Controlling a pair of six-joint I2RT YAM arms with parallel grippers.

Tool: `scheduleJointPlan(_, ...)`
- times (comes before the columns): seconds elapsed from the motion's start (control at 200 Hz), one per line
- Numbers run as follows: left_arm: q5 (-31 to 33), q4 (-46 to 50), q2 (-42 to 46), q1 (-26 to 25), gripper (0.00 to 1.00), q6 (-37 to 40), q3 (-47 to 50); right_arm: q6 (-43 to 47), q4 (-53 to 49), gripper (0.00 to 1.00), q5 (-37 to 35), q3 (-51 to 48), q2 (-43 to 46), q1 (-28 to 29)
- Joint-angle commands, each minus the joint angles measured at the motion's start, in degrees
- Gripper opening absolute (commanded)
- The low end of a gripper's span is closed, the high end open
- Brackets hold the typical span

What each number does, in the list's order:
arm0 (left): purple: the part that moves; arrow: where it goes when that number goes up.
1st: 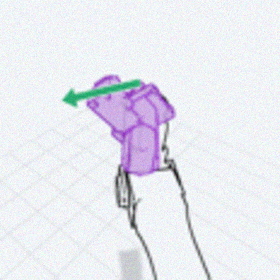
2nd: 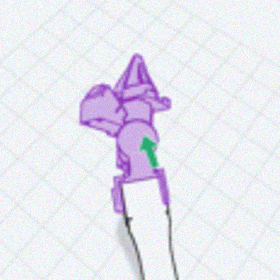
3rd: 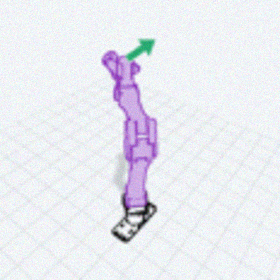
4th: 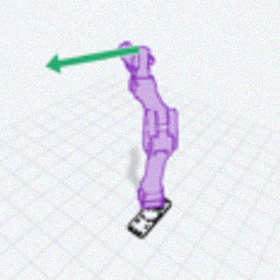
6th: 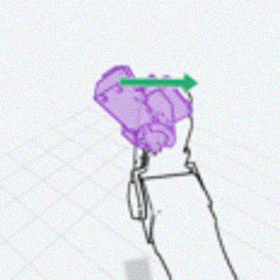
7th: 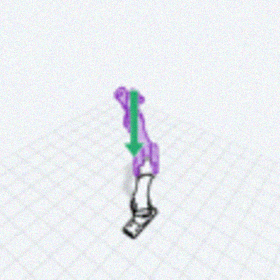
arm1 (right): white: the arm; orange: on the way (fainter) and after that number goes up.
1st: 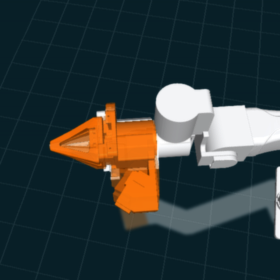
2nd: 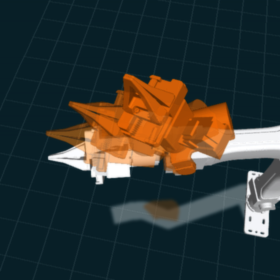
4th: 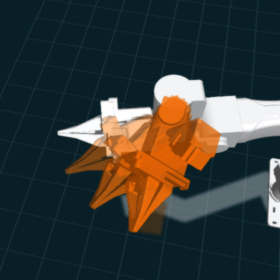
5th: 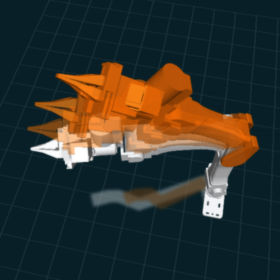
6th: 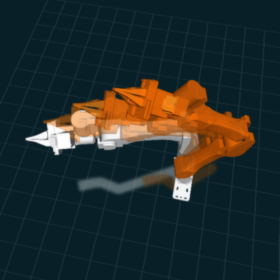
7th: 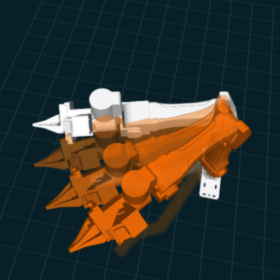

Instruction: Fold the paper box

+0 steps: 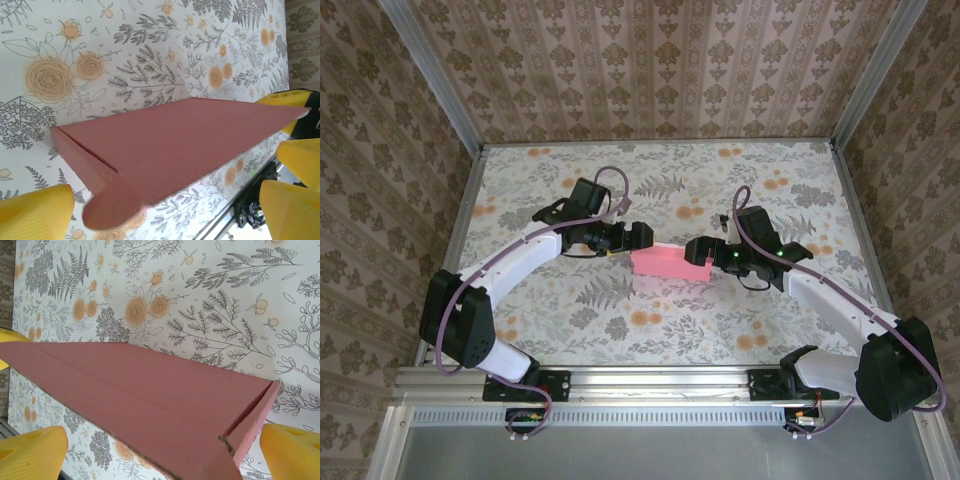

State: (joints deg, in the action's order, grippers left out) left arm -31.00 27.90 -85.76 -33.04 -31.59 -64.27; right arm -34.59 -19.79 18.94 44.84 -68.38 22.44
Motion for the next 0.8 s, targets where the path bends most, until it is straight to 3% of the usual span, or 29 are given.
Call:
scheduleJointPlan(0.0, 1.73, 0.38, 3.01, 0.84, 0.94, 4.66, -0.97, 3.0, -2.13, 1.0, 0.62, 2.39, 0.44, -0.29)
scheduleJointPlan(0.23, 2.92, 4.87, 5.06, 1.4, 0.89, 13.54, -1.81, 8.6, -8.11, 0.97, -2.06, 4.68, 2.51, -0.28)
scheduleJointPlan(0.325, 4.16, 6.46, 5.6, 1.4, 0.77, 17.48, -1.74, 11.96, -10.67, 0.93, -4.76, 6.22, 3.81, -0.28)
scheduleJointPlan(0.41, 5.05, 7.43, 5.6, 1.4, 0.75, 20.67, -1.82, 14.63, -14.68, 0.89, -6.63, 7.81, 4.04, -0.29)
scheduleJointPlan(0.695, 7.23, 10.84, 3.72, 1.4, 0.59, 28.33, -4.95, 18.98, -18.64, 0.56, -9.7, 11.21, 2.84, -0.28)
scheduleJointPlan(0.795, 6.83, 11.4, 2.46, 1.4, 0.57, 29.85, -6.15, 19.51, -19.02, 0.49, -9.95, 11.66, 2.17, -0.29)
